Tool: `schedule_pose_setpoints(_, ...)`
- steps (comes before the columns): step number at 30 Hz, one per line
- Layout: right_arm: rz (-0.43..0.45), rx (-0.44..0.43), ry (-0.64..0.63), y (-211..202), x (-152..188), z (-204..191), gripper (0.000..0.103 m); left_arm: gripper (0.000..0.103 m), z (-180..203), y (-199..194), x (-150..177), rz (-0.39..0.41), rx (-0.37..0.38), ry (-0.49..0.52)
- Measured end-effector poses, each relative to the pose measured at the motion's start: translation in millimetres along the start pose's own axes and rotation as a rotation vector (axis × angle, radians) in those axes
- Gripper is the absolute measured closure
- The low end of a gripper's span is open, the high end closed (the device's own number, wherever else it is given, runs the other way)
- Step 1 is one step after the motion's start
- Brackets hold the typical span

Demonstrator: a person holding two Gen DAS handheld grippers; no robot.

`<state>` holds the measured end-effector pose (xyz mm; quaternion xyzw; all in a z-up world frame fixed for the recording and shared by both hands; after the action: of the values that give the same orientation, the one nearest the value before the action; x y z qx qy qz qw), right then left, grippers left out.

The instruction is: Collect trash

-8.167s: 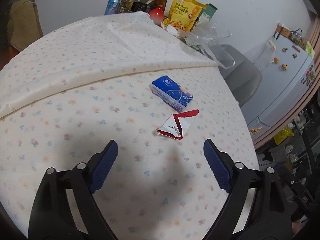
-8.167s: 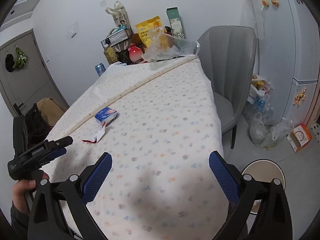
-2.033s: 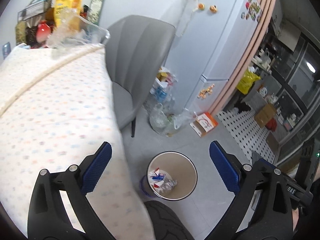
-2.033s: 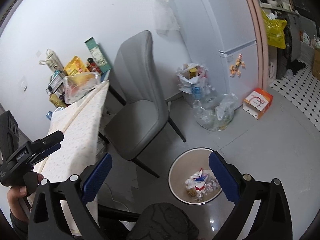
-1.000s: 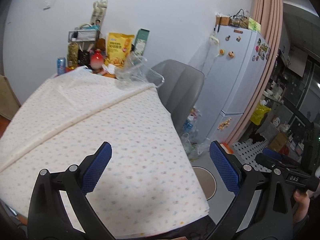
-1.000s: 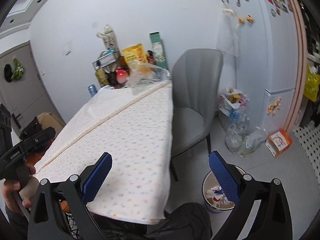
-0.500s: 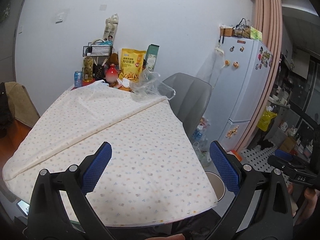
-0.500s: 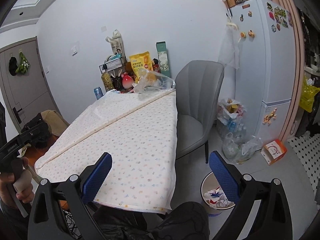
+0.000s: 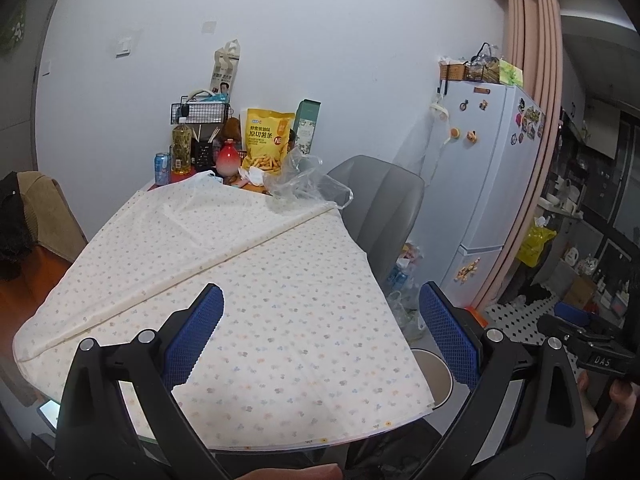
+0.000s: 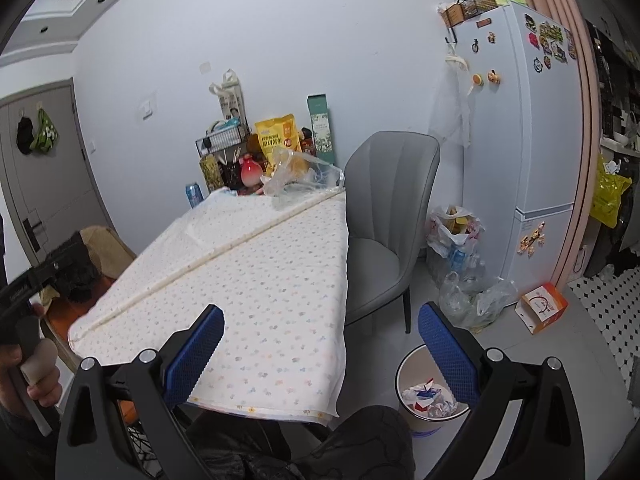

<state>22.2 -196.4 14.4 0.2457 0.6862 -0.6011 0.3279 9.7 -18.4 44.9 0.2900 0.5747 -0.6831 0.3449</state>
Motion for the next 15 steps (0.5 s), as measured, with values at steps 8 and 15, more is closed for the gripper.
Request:
schedule_pose_setpoints(8, -0.005, 0.014, -0.012, 1.7, 1.5, -4.7, 0.008, 0.006, 1.4, -1.7, 3.8, -0.002, 0.003, 0.001)
schedule_pose_setpoints(15, -0.017, 0.006, -0.010, 7.9, 3.9, -4.0, 0.008, 0.006, 3.7, 3.3, 5.3, -0.010, 0.003, -0.001)
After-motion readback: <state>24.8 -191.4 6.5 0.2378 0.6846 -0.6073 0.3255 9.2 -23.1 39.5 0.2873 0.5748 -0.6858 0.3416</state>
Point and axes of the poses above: each gripper's, at about its wrist camera, not at the fingertips, and y roughly the way its jaws point, z to its right, x to its underside, the point moved 6 cm from there along y, roughly the way its jaws point, and after that the axes turned 11 degrees about -z, right-handed, at the moved point
